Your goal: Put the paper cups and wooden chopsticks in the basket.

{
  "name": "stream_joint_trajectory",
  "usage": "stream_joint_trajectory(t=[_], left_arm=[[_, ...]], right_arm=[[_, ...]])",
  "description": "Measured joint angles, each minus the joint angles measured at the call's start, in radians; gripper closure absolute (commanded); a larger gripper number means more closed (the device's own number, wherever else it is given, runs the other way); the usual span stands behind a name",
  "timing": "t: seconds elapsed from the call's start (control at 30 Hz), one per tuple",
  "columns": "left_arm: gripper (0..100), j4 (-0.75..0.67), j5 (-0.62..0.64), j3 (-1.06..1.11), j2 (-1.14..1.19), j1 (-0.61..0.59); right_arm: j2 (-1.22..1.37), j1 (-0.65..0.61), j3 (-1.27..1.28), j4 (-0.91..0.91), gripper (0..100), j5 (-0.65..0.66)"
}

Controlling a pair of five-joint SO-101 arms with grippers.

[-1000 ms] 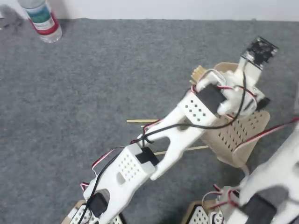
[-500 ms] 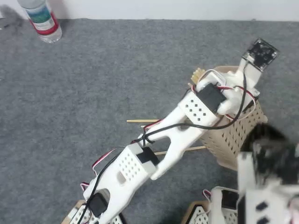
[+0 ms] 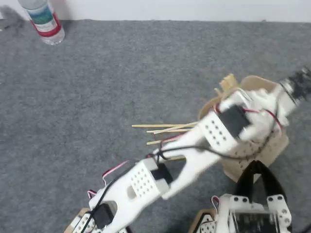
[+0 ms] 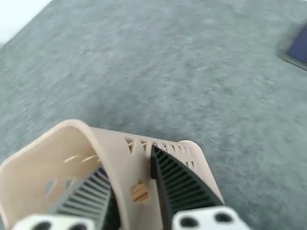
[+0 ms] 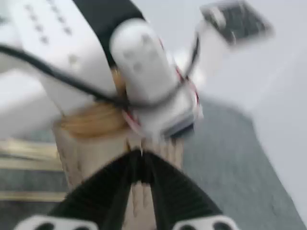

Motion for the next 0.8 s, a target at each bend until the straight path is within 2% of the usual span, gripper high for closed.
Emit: stream_joint_trajectory(t=[0.2, 0.53, 0.6, 0.73, 0.8], left_arm=[[99, 0.100, -0.080, -0.063, 0.017, 0.060], [97, 0.137, -0.110, -0.066, 0.021, 0.133], [88, 0.137, -0.112, -0.066, 0.021, 0.133], [61, 0.150, -0.112, -0.066, 0.021, 0.132], [60, 0.161, -0.091, -0.066, 0.021, 0.132]], right_arm=[[-0.002, -0.002, 0.008, 0.000, 99.1, 0.003], [-0.002, 0.002, 0.009, 0.002, 99.1, 0.003], [-0.002, -0.002, 0.009, 0.002, 99.1, 0.005], [-0.002, -0.002, 0.009, 0.002, 99.1, -0.006], [-0.002, -0.002, 0.009, 0.002, 99.1, -0.008]])
